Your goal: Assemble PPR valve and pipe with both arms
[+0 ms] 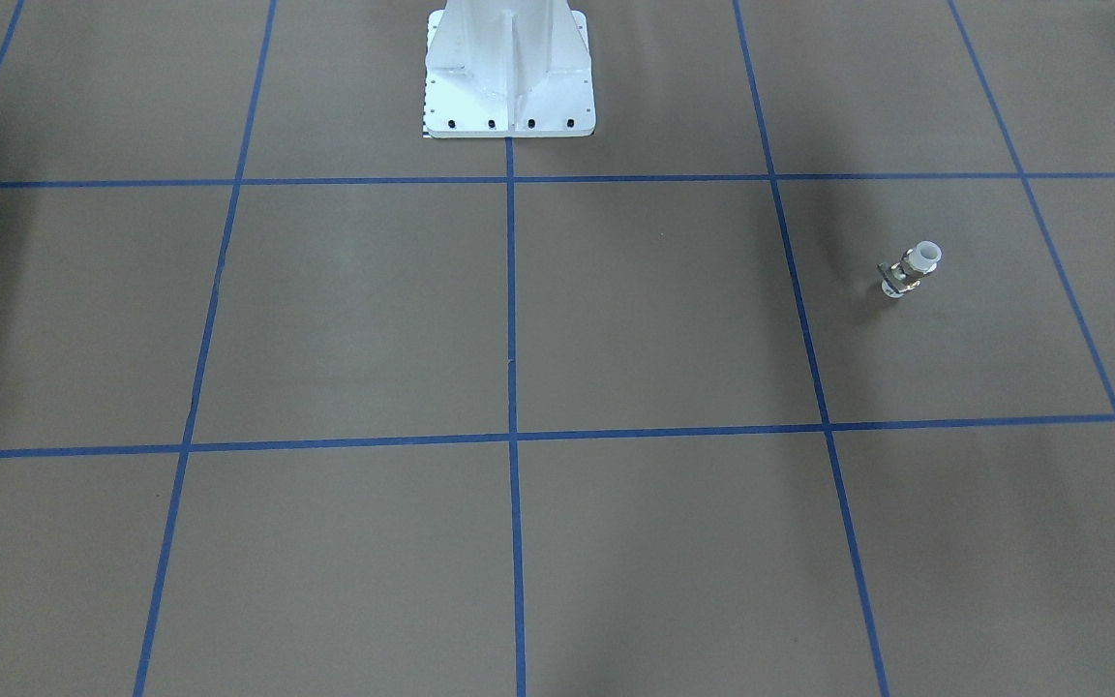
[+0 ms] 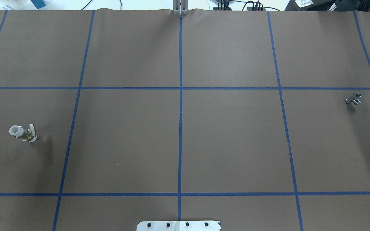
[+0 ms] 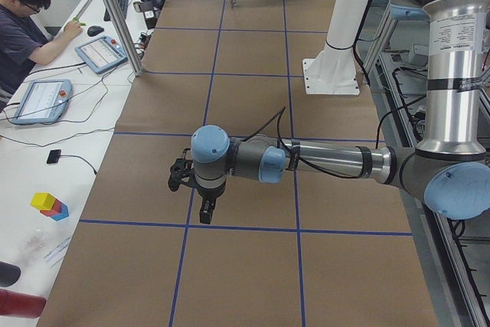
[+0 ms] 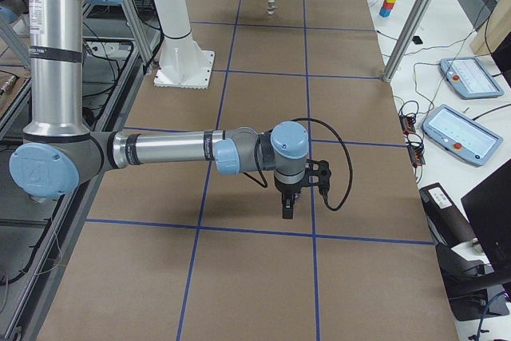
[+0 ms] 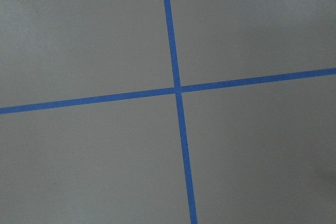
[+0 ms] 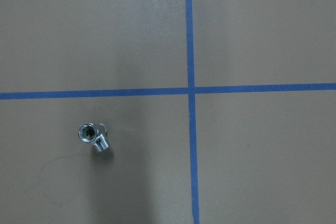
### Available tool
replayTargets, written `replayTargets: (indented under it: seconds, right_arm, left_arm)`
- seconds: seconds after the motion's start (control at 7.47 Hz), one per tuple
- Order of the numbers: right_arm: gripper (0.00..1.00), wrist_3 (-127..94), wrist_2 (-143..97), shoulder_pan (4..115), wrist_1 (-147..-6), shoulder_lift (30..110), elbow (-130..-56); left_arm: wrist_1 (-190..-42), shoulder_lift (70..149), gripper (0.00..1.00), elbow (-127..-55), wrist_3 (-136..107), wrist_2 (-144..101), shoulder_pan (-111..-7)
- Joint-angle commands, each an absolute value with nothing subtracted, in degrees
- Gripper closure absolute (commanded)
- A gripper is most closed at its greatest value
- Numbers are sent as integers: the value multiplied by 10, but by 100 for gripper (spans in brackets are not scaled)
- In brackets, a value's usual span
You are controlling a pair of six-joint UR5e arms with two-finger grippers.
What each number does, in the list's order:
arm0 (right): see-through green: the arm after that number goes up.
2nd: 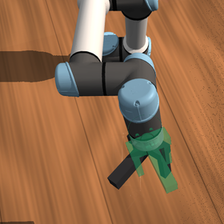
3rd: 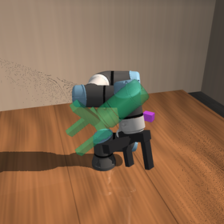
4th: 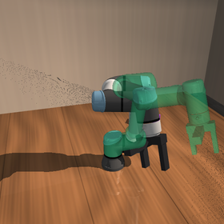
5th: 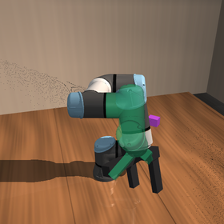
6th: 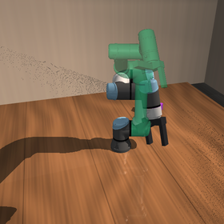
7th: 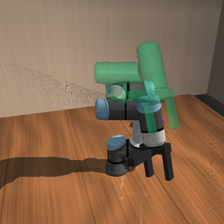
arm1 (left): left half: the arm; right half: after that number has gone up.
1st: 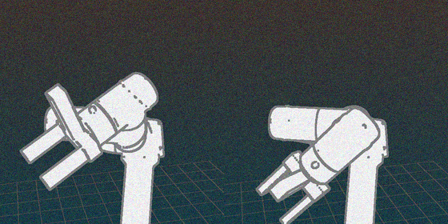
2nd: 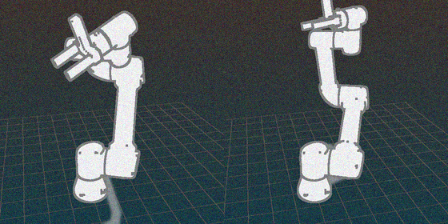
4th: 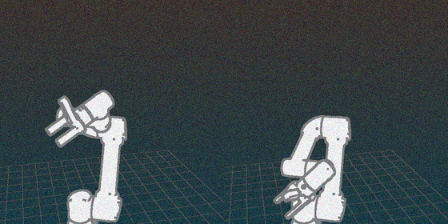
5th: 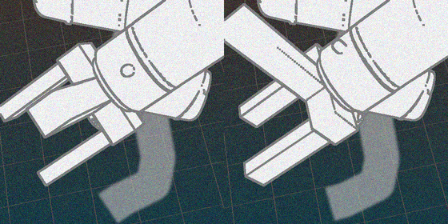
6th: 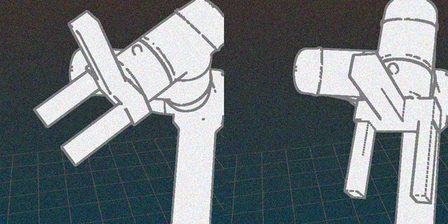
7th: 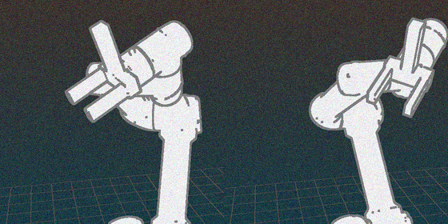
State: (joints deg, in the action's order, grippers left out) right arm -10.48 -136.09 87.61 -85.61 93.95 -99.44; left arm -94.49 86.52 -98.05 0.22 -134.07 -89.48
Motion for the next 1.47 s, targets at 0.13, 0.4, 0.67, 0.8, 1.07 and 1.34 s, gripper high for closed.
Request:
replayTargets:
  seconds: [0.13,0.4,0.67,0.8,1.07,1.34]
  right_arm:
    - [0,-99,-1367,876,-860,944,-998]
    - [0,-99,-1367,876,-860,945,-997]
    - [1,-99,-1365,876,-858,945,-998]
    - [0,-99,-1355,875,-858,945,-994]
    - [1,-106,-1356,851,-863,909,-996]
    - [0,-126,-1347,798,-845,906,-981]
  left_arm:
    - [-945,865,0,-980,3,-1340,-895]
    - [-944,860,0,-979,3,-1339,-896]
    - [-942,862,0,-987,2,-1339,-896]
    - [-950,863,0,-989,3,-1343,-895]
    - [-955,876,0,-993,-1,-1374,-885]
    - [-954,904,0,-990,-1,-1373,-868]
